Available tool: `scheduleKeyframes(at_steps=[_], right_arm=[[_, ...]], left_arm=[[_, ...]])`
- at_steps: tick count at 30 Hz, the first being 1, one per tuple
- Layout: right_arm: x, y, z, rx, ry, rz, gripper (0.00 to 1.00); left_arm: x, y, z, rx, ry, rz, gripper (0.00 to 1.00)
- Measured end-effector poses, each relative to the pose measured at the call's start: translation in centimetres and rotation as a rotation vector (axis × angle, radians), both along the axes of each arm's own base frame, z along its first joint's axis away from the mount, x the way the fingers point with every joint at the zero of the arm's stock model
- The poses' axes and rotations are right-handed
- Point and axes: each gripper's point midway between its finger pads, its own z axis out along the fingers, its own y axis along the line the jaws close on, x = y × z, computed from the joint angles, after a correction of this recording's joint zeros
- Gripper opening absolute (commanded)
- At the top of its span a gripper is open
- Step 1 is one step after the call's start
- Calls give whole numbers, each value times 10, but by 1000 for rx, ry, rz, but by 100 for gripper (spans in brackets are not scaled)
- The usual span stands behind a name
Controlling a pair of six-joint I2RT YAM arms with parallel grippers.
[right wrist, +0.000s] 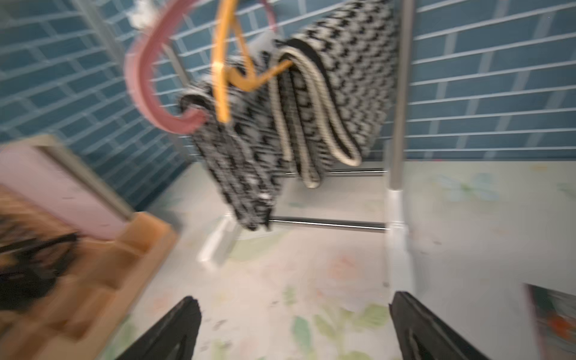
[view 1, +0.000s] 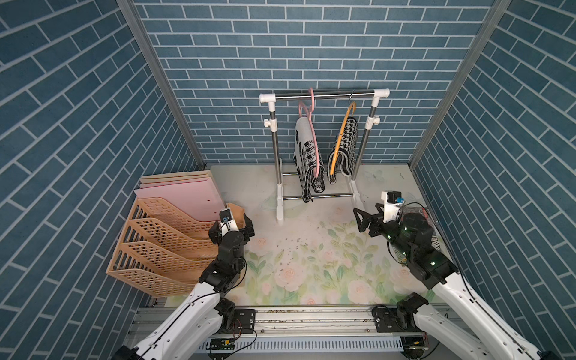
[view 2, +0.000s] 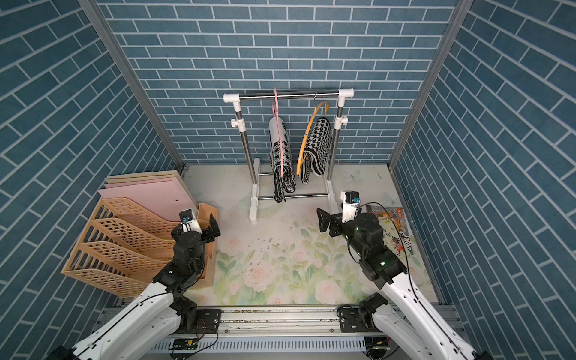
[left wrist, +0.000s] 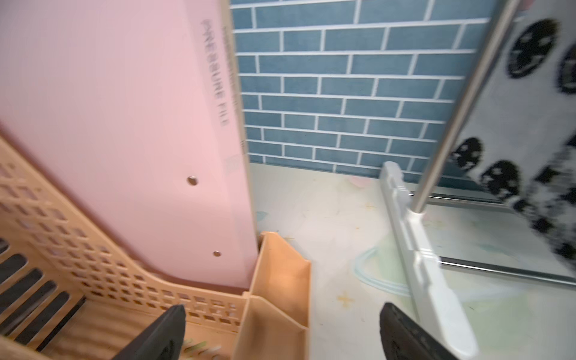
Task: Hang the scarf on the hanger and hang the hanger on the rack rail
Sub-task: Reset both arms
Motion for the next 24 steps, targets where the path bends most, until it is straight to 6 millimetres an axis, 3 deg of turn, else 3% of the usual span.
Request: scheduleKeyframes(at_steps=[4, 7, 9, 13, 17, 21, 24], right_arm=[[5, -56, -89, -222, -9, -252, 99], [1, -89, -129, -334, -21, -371, 99], [1, -115, -144, -352, -13, -464, 99], [10, -166, -150, -333, 0, -653, 99], [29, -191, -141, -277, -45, -741, 99], [56, -194, -136, -225, -78, -712, 99], [73, -174, -126, -196, -141, -604, 100]], left_arm=[[10, 25, -45, 25, 54, 82, 100], [11, 30, -74, 50, 98, 80, 100], [17, 33, -76, 55, 85, 77, 100], [34, 41, -62, 38, -1, 70, 100], [48, 51, -59, 5, -58, 64, 100], [60, 44, -62, -4, -73, 3, 100], [62, 36, -58, -4, -91, -41, 100]])
